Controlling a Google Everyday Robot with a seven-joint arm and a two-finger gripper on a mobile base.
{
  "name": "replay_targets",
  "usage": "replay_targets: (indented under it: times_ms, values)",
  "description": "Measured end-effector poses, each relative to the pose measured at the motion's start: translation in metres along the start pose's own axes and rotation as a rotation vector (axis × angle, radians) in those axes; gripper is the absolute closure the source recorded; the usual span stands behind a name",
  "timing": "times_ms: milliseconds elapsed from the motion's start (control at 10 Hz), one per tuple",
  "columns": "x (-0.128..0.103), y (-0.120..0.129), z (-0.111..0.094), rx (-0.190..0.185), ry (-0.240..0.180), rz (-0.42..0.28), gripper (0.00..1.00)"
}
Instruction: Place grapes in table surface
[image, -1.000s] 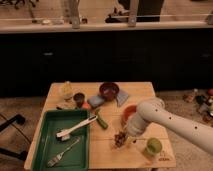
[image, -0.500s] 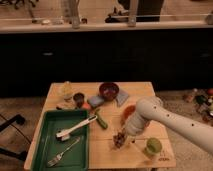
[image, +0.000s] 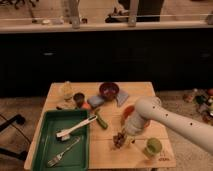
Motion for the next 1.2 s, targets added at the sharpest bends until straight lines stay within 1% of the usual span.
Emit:
replay_targets:
  times_ms: [100, 200, 800, 1000, 1200]
  values:
    - [0.0, 0.0, 0.0, 0.001, 0.0, 0.002, 0.22]
    - [0.0, 0.0, 0.0, 0.001, 0.0, 0.003, 0.2]
    - [0.001, 0.0, -0.002, 0.004, -0.003, 0.011, 0.2]
    - [0.006, 0.0, -0.008, 0.014, -0.014, 0.026, 0.2]
    - [0.009, 0.001, -0.013, 0.019, -0.011, 0.037, 0.2]
